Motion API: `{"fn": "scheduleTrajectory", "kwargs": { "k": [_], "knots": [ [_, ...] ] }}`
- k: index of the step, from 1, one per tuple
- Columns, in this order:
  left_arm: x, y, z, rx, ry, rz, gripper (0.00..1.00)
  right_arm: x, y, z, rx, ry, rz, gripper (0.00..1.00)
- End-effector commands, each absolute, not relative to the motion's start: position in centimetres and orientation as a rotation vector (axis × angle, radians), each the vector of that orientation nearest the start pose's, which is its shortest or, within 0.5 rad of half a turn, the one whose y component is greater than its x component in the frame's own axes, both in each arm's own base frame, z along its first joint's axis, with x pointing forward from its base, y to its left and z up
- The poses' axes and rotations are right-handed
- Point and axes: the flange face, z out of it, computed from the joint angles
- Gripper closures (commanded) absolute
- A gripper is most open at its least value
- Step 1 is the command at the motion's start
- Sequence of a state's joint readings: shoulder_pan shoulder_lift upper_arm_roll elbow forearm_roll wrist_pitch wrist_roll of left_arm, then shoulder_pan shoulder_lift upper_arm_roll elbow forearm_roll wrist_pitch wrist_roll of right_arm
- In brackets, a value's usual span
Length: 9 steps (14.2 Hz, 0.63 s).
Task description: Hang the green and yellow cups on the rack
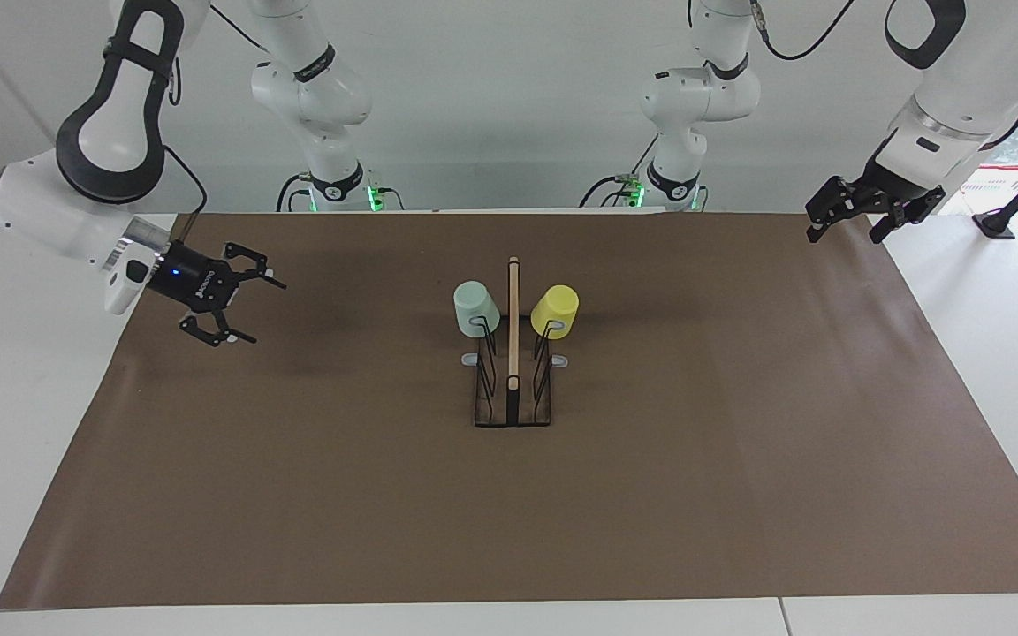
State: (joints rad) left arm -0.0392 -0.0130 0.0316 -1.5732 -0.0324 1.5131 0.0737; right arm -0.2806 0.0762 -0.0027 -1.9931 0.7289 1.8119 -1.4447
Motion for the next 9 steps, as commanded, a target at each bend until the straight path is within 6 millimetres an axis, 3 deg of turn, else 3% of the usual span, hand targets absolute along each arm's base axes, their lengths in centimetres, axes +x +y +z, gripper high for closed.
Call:
{"fn": "scheduleTrajectory", "kwargs": {
  "k": [1,2,4,6,9],
  "knots": [
    [54.1,-0.9,62.6,-3.155,0.139,0.062,0.00,56.4,-9.9,43.7,-2.346,-1.058,-0.388,0.00],
    [54.1,-0.7,62.6,-3.156,0.134,0.065,0.00,57.1,-9.1,45.2,-2.392,-1.107,-0.344,0.00],
    [54.1,-0.7,62.6,-3.156,0.134,0.065,0.00,57.4,-9.7,48.0,-2.494,-1.156,-0.248,0.00],
    [54.1,-0.8,62.6,-3.155,0.136,0.065,0.00,56.0,-9.7,51.2,-2.582,-0.998,-0.139,0.00],
    [54.0,-0.8,62.6,-3.155,0.136,0.067,0.00,54.9,-9.6,54.1,-2.753,-0.723,0.016,0.00]
  ]
}}
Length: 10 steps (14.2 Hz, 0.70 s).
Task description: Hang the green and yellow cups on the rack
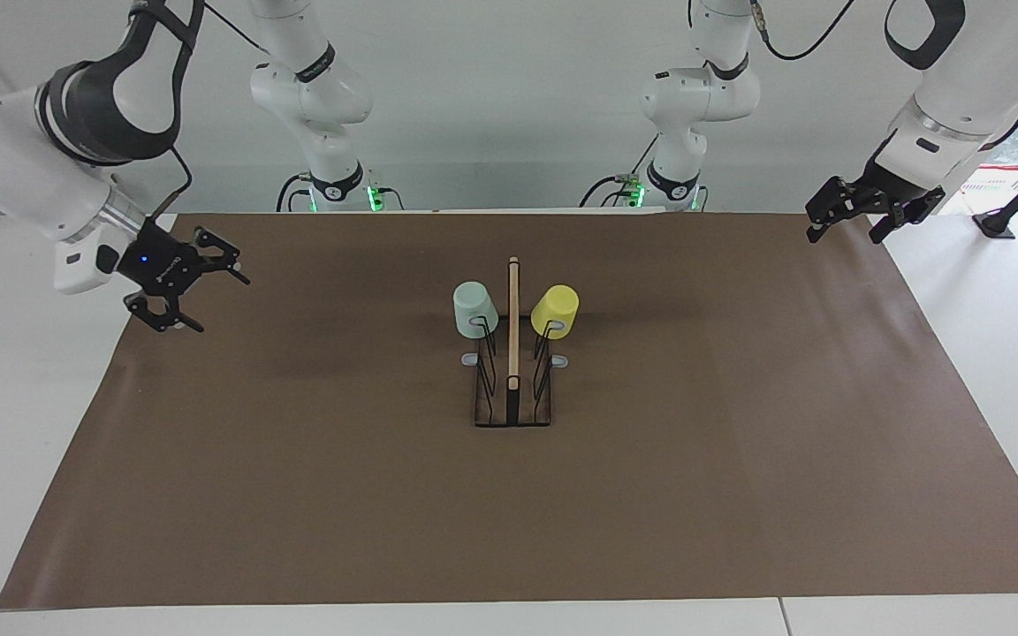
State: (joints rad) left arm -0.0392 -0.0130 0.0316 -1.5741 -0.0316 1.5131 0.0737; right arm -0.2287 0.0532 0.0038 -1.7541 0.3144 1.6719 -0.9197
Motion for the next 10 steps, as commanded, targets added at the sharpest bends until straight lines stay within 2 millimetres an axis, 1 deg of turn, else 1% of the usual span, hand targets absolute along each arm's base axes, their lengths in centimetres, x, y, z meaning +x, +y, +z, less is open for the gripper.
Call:
{"fn": "scheduleTrajectory", "kwargs": {
  "k": [1,3,5,8,9,10],
  "knots": [
    [54.1,-0.7,62.6,-3.156,0.134,0.065,0.00,54.4,-8.9,54.9,-2.781,-0.610,0.097,0.00],
    [54.0,-0.8,62.7,-3.155,0.136,0.065,0.00,53.7,-8.6,56.6,-2.861,-0.425,0.207,0.00],
    [54.0,-0.8,62.7,-3.155,0.136,0.062,0.00,53.1,-8.9,58.9,-2.878,-0.356,0.216,0.00],
    [54.0,-0.9,62.7,-3.155,0.139,0.065,0.00,51.8,-7.6,60.4,-2.942,-0.195,0.304,0.00],
    [54.0,-0.9,62.6,-3.155,0.139,0.067,0.00,51.8,-7.2,60.4,-2.961,-0.135,0.314,0.00],
    [54.0,-0.8,62.7,-3.155,0.136,0.062,0.00,52.1,-6.7,60.3,-2.982,-0.112,0.311,0.00]
  ]
}}
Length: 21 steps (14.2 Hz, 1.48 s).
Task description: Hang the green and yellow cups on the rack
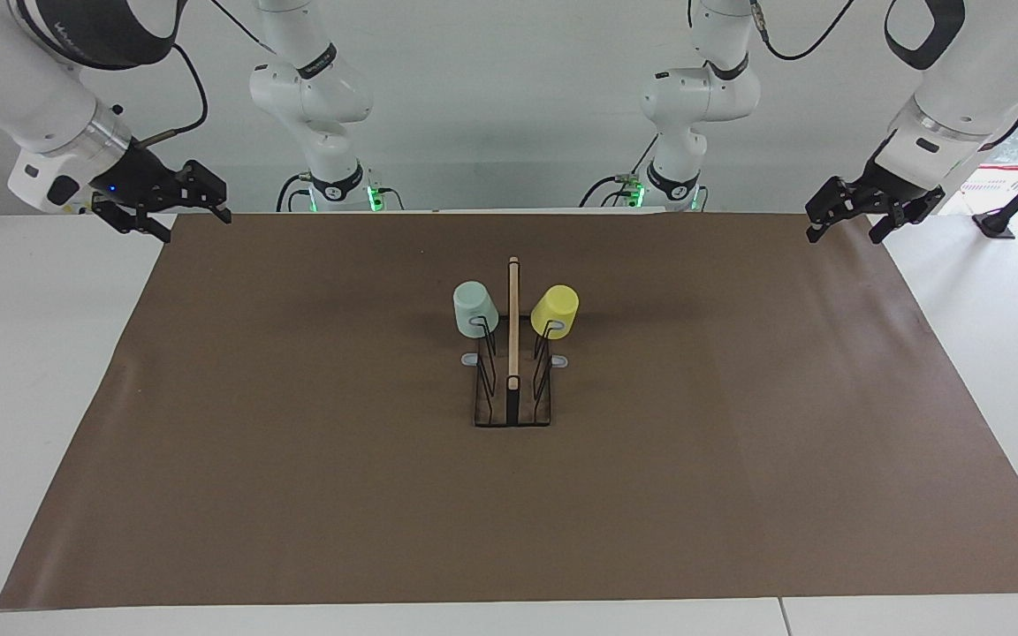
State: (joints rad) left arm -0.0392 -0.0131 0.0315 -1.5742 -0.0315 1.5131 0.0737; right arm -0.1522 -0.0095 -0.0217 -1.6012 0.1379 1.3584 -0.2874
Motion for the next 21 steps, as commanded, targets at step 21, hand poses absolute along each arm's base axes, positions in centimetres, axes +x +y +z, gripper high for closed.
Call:
{"fn": "scheduleTrajectory", "kwargs": {
  "k": [21],
  "knots": [
    [54.0,-0.9,62.7,-3.155,0.139,0.062,0.00,53.1,-4.3,62.5,-3.104,0.104,0.182,0.00]
  ]
}}
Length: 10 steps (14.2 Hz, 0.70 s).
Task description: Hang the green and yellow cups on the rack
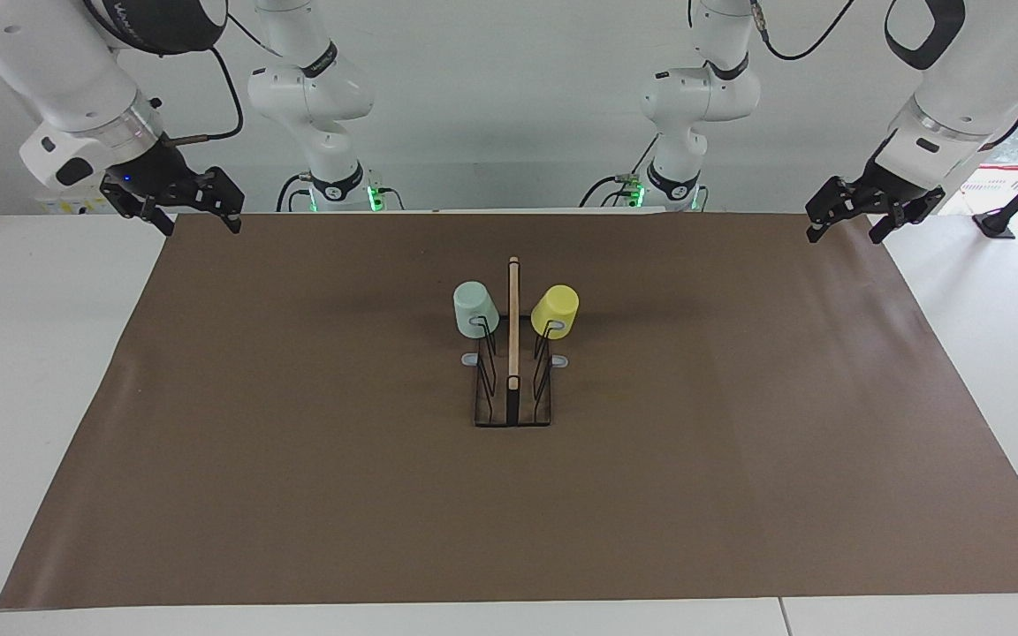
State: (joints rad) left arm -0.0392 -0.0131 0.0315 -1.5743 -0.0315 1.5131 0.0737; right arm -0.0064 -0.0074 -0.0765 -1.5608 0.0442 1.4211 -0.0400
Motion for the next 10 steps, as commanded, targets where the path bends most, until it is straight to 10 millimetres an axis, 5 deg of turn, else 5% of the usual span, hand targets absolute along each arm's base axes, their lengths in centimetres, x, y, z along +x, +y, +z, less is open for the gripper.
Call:
{"fn": "scheduleTrajectory", "kwargs": {
  "k": [1,6,10],
  "knots": [
    [54.0,-0.9,62.6,-3.155,0.139,0.067,0.00,53.2,-4.3,62.5,-3.106,0.107,0.180,0.00],
    [54.0,-0.9,62.7,-3.155,0.139,0.065,0.00,53.7,-2.6,63.2,-3.149,0.047,0.112,0.00],
    [54.0,-0.8,62.6,-3.155,0.136,0.067,0.00,51.2,-1.8,63.7,-3.144,0.032,0.135,0.00]
  ]
}}
